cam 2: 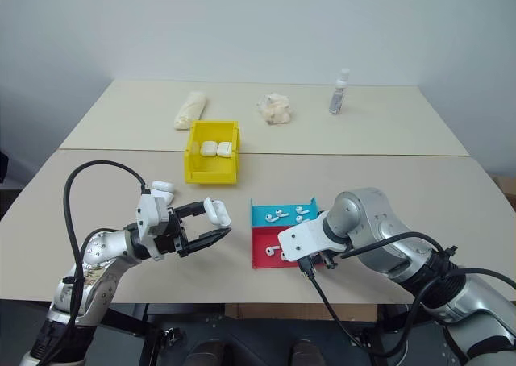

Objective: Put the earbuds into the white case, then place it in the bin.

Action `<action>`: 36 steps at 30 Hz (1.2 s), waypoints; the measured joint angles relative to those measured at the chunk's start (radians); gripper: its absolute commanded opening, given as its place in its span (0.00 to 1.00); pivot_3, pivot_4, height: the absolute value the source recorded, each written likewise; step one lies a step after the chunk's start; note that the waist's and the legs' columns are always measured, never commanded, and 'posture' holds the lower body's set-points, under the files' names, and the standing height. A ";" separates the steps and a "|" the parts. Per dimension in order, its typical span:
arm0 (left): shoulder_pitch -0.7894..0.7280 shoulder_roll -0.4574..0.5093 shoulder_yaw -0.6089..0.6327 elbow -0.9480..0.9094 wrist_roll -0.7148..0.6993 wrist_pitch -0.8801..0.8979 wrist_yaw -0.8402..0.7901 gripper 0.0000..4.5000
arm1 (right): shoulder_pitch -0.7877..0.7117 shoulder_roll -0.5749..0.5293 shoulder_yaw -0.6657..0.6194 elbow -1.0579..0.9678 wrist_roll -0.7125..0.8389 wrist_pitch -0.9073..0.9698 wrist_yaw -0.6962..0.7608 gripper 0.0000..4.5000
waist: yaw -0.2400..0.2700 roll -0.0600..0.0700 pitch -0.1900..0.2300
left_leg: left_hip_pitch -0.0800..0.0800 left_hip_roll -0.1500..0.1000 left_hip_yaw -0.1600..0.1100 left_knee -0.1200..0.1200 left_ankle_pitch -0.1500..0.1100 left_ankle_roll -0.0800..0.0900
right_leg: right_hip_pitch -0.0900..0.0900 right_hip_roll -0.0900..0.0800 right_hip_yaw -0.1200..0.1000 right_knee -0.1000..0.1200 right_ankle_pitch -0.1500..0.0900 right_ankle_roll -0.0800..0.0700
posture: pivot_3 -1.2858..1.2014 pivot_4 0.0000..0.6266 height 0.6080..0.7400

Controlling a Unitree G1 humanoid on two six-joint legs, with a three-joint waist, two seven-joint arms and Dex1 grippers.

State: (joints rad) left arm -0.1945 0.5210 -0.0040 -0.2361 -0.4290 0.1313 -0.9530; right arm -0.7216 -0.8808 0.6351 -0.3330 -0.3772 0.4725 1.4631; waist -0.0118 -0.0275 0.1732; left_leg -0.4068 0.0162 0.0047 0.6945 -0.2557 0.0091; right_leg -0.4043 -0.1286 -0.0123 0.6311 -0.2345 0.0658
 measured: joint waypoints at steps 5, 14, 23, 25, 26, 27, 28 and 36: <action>0.003 0.000 0.000 -0.003 0.000 0.000 0.001 0.62 | 0.004 0.004 0.000 0.009 -0.002 -0.012 -0.001 0.44 | 0.000 0.000 0.000 | 0.000 0.000 0.000 0.000 0.000 0.000 | 0.000 0.000 0.000 0.000 0.000 0.000 | 0.52 0.24 1.00; 0.005 0.000 0.000 -0.009 0.000 0.000 0.002 0.62 | 0.008 0.010 0.000 0.009 -0.002 -0.020 -0.001 0.35 | 0.000 0.000 0.000 | 0.000 0.000 0.000 0.000 0.000 0.000 | 0.000 0.000 0.000 0.000 0.000 0.000 | 0.52 0.24 1.00; 0.005 0.000 0.000 -0.022 0.000 0.006 0.001 0.62 | 0.016 0.010 0.000 0.009 -0.002 -0.025 -0.002 0.25 | 0.000 0.000 0.000 | 0.000 0.000 0.000 0.000 0.000 0.000 | 0.000 0.000 0.000 0.000 0.000 0.000 | 0.52 0.24 1.00; 0.005 0.000 0.000 -0.022 0.000 0.006 0.001 0.62 | 0.016 0.010 0.000 0.009 -0.002 -0.025 -0.003 0.25 | 0.000 0.000 0.000 | 0.000 0.000 0.000 0.000 0.000 0.000 | 0.000 0.000 0.000 0.000 0.000 0.000 | 0.52 0.24 1.00; 0.005 0.000 0.000 -0.022 0.000 0.006 0.001 0.62 | 0.016 0.010 0.000 0.009 -0.002 -0.025 -0.003 0.25 | 0.000 0.000 0.000 | 0.000 0.000 0.000 0.000 0.000 0.000 | 0.000 0.000 0.000 0.000 0.000 0.000 | 0.52 0.24 1.00; 0.005 0.000 0.000 -0.022 0.000 0.006 0.001 0.62 | 0.016 0.010 0.000 0.009 -0.003 -0.025 -0.003 0.25 | 0.000 0.000 0.000 | 0.000 0.000 0.000 0.000 0.000 0.000 | 0.000 0.000 0.000 0.000 0.000 0.000 | 0.52 0.24 1.00; 0.005 0.000 0.000 -0.022 0.000 0.006 0.001 0.62 | 0.016 0.010 0.000 0.009 -0.003 -0.025 -0.003 0.25 | 0.000 0.000 0.000 | 0.000 0.000 0.000 0.000 0.000 0.000 | 0.000 0.000 0.000 0.000 0.000 0.000 | 0.52 0.24 1.00; 0.003 0.000 0.000 -0.022 -0.001 0.005 0.001 0.62 | 0.024 0.010 -0.017 0.004 -0.001 -0.009 -0.006 0.25 | 0.001 0.000 0.000 | 0.000 0.000 0.000 0.000 0.000 0.000 | 0.000 0.000 0.000 0.000 0.000 0.000 | 0.52 0.24 1.00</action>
State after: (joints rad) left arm -0.1916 0.5205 -0.0041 -0.2584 -0.4298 0.1367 -0.9522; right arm -0.6974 -0.8704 0.6184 -0.3294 -0.3787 0.4637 1.4574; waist -0.0113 -0.0275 0.1733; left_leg -0.4068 0.0162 0.0047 0.6945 -0.2557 0.0091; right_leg -0.4042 -0.1286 -0.0123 0.6311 -0.2345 0.0659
